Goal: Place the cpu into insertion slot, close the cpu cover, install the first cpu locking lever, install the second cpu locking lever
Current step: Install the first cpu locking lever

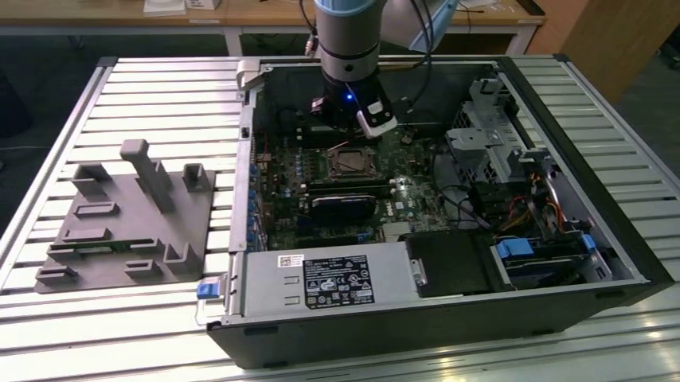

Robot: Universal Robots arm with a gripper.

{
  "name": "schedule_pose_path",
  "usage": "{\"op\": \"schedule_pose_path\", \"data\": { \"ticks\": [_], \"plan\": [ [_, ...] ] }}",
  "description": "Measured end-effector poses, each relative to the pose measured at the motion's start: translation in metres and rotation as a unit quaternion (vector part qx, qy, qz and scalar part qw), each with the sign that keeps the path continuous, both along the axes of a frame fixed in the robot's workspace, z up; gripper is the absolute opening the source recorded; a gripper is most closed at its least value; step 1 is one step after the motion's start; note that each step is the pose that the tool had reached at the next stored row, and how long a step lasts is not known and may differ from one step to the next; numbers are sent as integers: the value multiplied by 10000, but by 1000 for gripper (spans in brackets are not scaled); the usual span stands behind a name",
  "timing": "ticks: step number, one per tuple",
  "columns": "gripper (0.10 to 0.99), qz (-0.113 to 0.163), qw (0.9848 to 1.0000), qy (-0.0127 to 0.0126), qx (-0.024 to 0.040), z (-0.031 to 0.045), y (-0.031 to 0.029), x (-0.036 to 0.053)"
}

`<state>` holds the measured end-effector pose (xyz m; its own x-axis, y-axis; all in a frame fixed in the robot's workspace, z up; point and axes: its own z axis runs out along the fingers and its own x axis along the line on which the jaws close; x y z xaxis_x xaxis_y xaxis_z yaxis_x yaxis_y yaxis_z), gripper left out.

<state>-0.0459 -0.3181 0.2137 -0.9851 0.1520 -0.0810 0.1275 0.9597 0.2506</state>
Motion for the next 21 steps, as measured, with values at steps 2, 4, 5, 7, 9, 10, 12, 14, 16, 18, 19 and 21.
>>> {"op": "schedule_pose_path", "data": {
  "ticks": [2, 4, 5, 7, 9, 10, 12, 14, 16, 18, 19, 21],
  "plan": [
    [106, -18, 10000, -43, 0, -10, 0, -3],
    [106, -60, 9999, -90, 1, -27, 1, -5],
    [106, -83, 9999, -107, 0, -33, 0, -6],
    [106, -127, 9998, -118, 0, -41, 6, -8],
    [106, -210, 9997, -120, -1, -49, 11, -8],
    [106, -265, 9996, -120, -2, -53, 12, -8],
    [106, -371, 9992, -119, -4, -59, 15, -8],
    [106, -450, 9989, -120, -5, -65, 19, -8],
    [106, -515, 9986, -120, -7, -68, 24, -11],
    [106, -569, 9983, -120, -8, -71, 31, -15],
    [106, -588, 9982, -120, -9, -71, 36, -18],
    [106, -612, 9981, -122, -13, -72, 48, -27]
  ]
}}
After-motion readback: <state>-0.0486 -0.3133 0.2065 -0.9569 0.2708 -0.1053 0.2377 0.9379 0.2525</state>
